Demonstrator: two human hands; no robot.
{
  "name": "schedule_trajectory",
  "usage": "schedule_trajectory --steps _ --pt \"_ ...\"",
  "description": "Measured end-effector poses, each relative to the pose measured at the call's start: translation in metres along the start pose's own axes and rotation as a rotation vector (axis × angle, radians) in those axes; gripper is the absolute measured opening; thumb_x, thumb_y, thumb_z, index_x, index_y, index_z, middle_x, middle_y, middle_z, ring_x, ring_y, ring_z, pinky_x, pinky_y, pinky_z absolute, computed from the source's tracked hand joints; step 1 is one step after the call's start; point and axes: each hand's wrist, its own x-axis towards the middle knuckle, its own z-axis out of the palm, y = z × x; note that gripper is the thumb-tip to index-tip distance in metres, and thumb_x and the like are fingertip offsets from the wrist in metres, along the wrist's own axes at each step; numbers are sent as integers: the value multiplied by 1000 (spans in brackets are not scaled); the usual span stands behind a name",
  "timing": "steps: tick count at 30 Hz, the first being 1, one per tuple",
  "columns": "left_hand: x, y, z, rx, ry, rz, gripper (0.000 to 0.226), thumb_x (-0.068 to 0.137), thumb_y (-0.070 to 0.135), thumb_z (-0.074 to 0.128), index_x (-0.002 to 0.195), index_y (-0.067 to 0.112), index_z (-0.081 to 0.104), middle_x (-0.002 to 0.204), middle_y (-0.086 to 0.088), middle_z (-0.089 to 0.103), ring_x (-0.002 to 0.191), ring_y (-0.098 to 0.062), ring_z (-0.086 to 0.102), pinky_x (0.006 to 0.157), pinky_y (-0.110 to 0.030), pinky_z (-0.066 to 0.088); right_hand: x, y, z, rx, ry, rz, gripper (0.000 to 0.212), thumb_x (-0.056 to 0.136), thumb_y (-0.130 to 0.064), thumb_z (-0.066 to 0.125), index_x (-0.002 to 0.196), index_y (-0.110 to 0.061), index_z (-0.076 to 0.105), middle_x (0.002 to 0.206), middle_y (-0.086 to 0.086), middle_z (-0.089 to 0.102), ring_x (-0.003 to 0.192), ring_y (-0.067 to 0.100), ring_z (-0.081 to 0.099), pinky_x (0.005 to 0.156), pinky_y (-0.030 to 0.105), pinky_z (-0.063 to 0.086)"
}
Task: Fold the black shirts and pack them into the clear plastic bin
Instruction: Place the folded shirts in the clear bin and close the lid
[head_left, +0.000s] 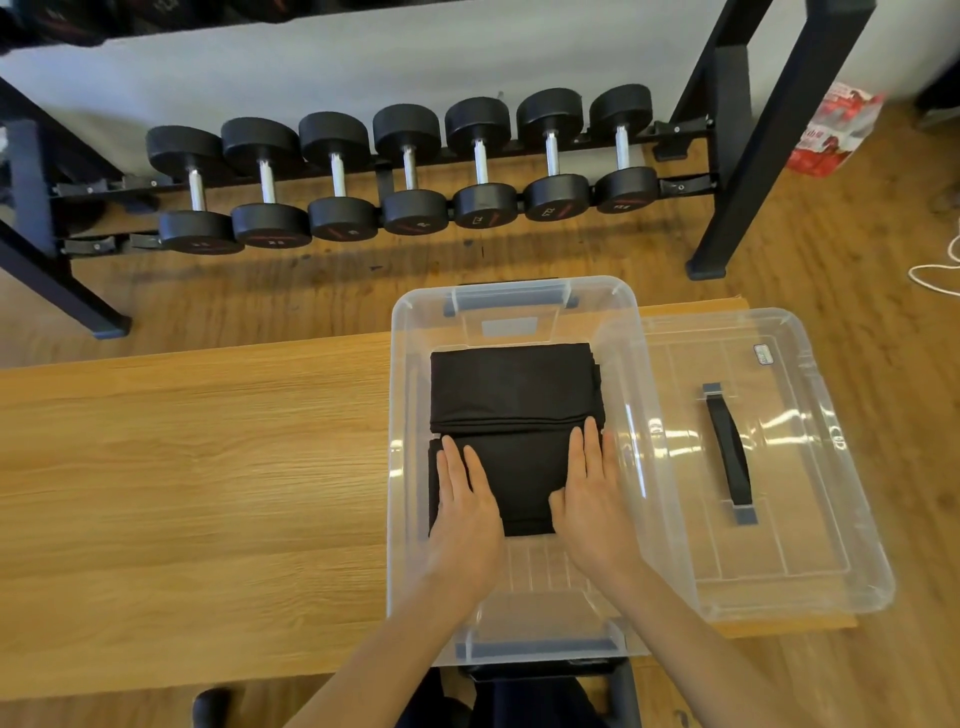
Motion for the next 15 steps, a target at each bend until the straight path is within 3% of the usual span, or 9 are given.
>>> schedule_trajectory --steps 3,6,10,15 --pt "3 1 -6 -138 31 -4 75 98 10 44 152 -2 -6 158 -23 -17 149 -39 -6 120 -39 11 -1 -1 -2 2 6 4 71 98 -17 40 153 -9 -4 162 7 -13 149 26 -13 117 28 0" --pt "6 0 -17 -122 -42 -2 74 102 24 42 153 6 -10 159 -14 -23 149 -29 -13 120 -33 11 -7 -5 -11 44 18 -14 70 98 -14 44 154 -11 3 162 6 -12 148 26 -14 121 38 20" --pt "10 10 -40 -46 56 65 70 103 32 40 155 16 -2 162 -9 -16 150 -24 -10 122 -36 12 -24 -9 -33 100 23 -114 62 101 -19 45 154 -16 13 162 3 -10 143 17 -20 119 31 3" --pt "19 49 -73 -54 206 274 58 102 32 44 154 23 19 164 -1 7 151 -17 -1 120 -36 11 -50 2 -70 217 231 -172 49 94 -16 59 142 -14 46 155 3 32 143 19 30 106 33 40"
